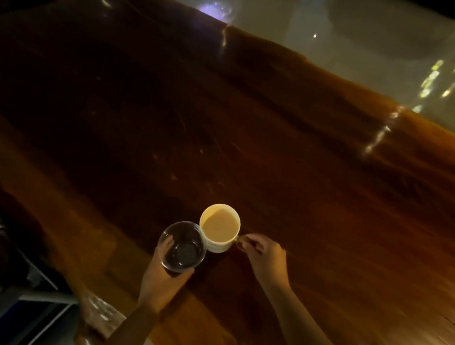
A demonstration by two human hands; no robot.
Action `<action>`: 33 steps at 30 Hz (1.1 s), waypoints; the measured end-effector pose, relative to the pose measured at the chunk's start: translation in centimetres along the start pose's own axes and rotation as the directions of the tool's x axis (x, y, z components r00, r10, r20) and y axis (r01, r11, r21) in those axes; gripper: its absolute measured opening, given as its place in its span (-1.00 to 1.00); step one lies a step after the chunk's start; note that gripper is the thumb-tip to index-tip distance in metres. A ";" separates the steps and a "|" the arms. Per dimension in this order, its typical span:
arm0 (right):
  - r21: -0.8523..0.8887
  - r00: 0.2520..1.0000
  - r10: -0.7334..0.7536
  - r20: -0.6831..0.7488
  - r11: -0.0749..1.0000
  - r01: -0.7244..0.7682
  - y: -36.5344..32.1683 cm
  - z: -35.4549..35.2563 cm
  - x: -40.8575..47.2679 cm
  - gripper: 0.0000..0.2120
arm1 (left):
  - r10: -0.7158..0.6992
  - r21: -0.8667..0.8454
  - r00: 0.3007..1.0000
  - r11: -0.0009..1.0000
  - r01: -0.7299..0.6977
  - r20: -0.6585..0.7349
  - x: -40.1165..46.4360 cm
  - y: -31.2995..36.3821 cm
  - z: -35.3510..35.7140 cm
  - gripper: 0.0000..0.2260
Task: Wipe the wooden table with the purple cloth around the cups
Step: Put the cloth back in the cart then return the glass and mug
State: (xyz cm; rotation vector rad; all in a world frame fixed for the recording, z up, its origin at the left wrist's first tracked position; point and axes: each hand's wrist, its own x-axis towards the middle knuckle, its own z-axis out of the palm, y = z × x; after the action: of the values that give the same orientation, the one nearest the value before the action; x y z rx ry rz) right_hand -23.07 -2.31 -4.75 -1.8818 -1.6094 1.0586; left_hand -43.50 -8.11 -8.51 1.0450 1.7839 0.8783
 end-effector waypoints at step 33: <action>0.321 0.835 0.202 -0.512 0.947 -0.033 26.4 -43.5 0.9 -0.84 | 0.462 0.006 0.762 0.853 -0.521 0.453 3.0 26.2 45.2 -0.29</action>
State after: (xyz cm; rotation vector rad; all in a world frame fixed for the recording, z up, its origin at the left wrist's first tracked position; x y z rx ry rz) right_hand 27.43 -1.02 1.66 -1.8632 -0.9592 0.6747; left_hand 4.82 11.48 -3.82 1.7052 1.2060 0.7500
